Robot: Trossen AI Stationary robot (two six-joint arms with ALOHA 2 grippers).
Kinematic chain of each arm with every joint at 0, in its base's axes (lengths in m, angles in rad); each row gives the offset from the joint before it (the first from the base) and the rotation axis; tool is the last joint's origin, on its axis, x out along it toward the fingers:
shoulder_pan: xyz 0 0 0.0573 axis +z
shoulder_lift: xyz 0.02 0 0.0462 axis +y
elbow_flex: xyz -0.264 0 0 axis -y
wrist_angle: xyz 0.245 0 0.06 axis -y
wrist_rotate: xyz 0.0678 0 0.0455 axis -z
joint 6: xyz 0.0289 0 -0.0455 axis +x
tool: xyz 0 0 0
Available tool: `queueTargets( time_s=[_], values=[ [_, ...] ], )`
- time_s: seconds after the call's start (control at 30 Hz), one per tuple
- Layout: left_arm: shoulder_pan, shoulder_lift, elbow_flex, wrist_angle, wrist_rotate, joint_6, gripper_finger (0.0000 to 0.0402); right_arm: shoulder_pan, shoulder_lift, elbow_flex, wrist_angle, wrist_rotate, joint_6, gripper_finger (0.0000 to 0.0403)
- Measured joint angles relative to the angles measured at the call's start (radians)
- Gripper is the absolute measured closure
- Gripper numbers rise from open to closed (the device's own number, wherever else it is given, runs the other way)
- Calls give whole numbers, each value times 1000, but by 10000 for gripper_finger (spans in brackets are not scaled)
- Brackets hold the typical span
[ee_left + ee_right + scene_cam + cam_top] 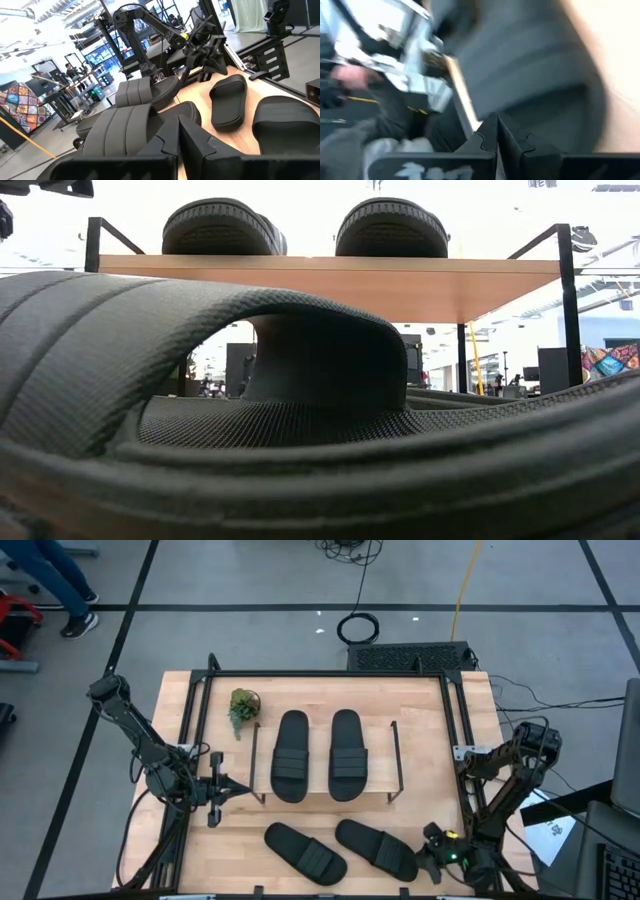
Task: Pick and place slides into the shelf
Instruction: Put the black slipper under the shelf
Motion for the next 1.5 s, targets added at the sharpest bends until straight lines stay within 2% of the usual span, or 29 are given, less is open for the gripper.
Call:
queueTargets(
  time_s=[0.1, 0.2, 0.4, 0.57, 0.77, 1.0, 1.3, 1.5],
  values=[
    [0, 0, 0, 0, 0, 1, 381, -19, 0, 0, -62, -106, 26, 403],
    [0, 0, 0, 0, 0, 1, 383, -28, 0, -2, -80, -142, -25, 403],
    [0, 0, 0, 0, 0, 1, 400, -27, 0, -1, -26, -143, -106, 399],
    [0, 0, 0, 1, 0, 3, 389, -26, 0, -3, -14, -143, -141, 389],
    [0, 0, 0, 1, 0, 9, 381, -26, 0, -20, 1, -165, -129, 357],
    [0, 0, 0, 0, 0, 10, 399, -32, 0, -50, 135, -174, -226, 329],
    [0, 0, 0, -1, 0, 11, 381, -44, 0, -52, 133, -170, -199, 327],
    [0, 0, 0, -6, 0, 11, 393, -44, 0, -52, 154, -125, -155, 323]
  ],
)
